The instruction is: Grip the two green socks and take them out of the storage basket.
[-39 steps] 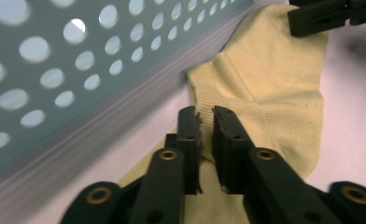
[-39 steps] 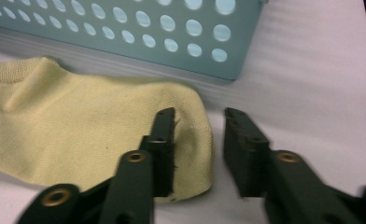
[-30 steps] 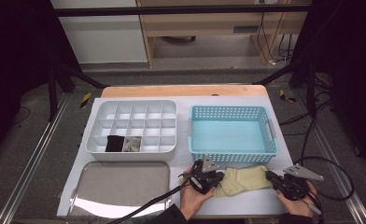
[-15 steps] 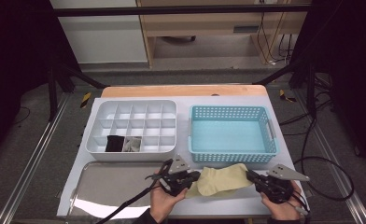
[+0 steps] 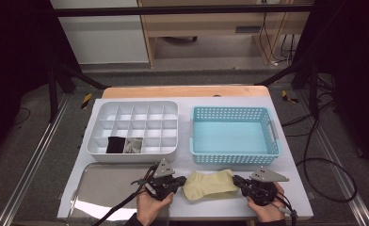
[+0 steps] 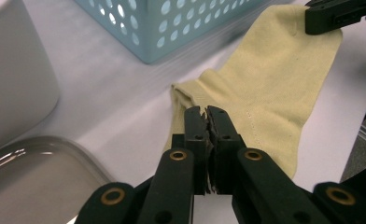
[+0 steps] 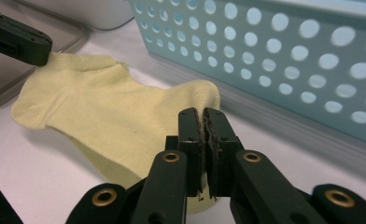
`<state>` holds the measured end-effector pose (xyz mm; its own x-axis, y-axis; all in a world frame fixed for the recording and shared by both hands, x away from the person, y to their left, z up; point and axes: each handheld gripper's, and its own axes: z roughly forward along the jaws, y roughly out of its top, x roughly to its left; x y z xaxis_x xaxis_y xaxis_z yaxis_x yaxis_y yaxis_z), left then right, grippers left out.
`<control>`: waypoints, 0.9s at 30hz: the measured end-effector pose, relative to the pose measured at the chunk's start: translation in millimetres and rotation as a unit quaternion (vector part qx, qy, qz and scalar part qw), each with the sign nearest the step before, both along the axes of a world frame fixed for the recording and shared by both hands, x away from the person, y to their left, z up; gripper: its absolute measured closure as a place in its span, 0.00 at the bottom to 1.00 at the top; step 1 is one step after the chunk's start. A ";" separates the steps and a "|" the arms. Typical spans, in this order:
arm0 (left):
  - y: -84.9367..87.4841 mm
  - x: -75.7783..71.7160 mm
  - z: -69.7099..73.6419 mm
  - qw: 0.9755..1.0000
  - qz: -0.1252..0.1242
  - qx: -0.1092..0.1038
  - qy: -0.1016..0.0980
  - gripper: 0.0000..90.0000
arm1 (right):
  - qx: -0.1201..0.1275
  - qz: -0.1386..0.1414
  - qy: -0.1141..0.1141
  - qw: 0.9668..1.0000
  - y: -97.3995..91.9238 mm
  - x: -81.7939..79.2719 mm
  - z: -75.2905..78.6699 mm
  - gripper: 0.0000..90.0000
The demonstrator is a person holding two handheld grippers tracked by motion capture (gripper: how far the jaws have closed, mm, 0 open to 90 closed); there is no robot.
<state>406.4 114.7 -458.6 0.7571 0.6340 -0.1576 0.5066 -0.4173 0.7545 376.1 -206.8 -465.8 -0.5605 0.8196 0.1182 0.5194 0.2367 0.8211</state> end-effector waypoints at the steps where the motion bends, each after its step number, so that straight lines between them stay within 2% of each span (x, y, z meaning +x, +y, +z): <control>1: 0.5 1.1 -1.4 1.000 0.002 0.001 0.002 0.97 | 0.001 0.000 0.002 1.000 0.4 0.0 -1.2 0.96; 8: 2.1 5.6 -7.8 1.000 0.008 0.016 0.008 0.97 | -0.007 0.006 0.011 1.000 4.7 0.1 -8.5 0.94; 11: 1.1 5.9 -10.4 1.000 0.007 0.021 0.008 0.97 | -0.010 0.004 0.021 1.000 4.0 -0.3 -12.0 0.93; 16: 1.1 7.1 -12.2 1.000 0.006 0.028 0.011 0.95 | -0.018 0.001 0.033 0.999 3.8 -0.8 -14.3 0.87; 17: 1.5 7.1 -11.6 1.000 0.008 0.029 0.008 0.93 | -0.014 0.001 0.037 0.999 3.7 -1.3 -13.5 0.86; 19: 2.2 7.2 -10.0 1.000 0.014 0.027 0.004 0.85 | -0.009 -0.003 0.031 0.999 2.0 -1.7 -11.5 0.84; 23: 2.7 9.7 -9.4 1.000 0.023 0.019 -0.002 0.75 | -0.001 -0.017 0.022 1.000 -3.0 -2.1 -8.0 0.81; 27: 1.1 12.9 -14.1 0.999 0.026 0.027 0.005 0.72 | -0.004 -0.019 0.039 0.999 -2.4 -0.9 -12.6 0.78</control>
<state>419.3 115.8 -472.7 0.7211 0.6808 -0.1288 0.5358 -0.4300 0.7267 375.2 -209.2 -478.4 -0.5178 0.8414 0.1548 0.5911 0.2210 0.7758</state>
